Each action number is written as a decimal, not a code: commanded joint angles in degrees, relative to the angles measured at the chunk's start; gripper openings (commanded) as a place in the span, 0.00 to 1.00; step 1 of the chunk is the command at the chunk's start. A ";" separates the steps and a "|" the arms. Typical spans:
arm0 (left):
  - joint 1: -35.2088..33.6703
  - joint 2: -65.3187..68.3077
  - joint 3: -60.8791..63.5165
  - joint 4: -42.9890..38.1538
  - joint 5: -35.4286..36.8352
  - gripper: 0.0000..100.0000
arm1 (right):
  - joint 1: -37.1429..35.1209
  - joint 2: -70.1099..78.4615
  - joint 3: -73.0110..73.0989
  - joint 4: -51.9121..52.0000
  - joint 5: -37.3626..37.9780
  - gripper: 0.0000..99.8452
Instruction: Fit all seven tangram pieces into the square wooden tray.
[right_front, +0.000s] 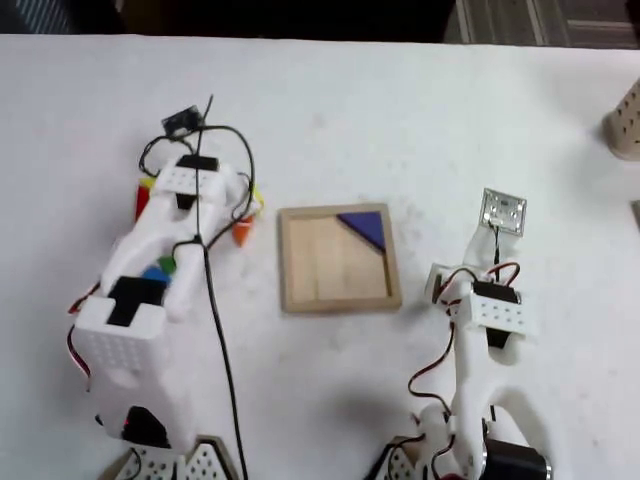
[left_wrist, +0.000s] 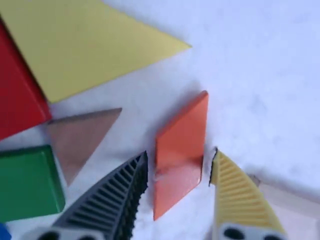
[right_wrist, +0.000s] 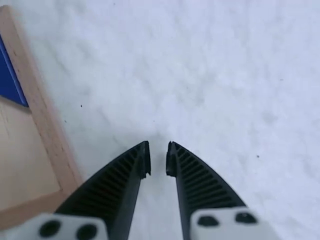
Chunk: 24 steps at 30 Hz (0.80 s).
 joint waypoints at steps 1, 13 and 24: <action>-1.63 -0.31 -1.67 -0.79 0.79 0.23 | -0.57 -1.71 -0.26 -0.57 0.70 0.06; 0.22 -0.22 -1.76 0.18 -5.10 0.16 | -0.57 -1.63 -0.26 -0.57 0.70 0.06; 1.10 -0.31 -2.20 -0.09 -11.25 0.06 | -0.57 -1.63 -0.26 -0.48 0.70 0.06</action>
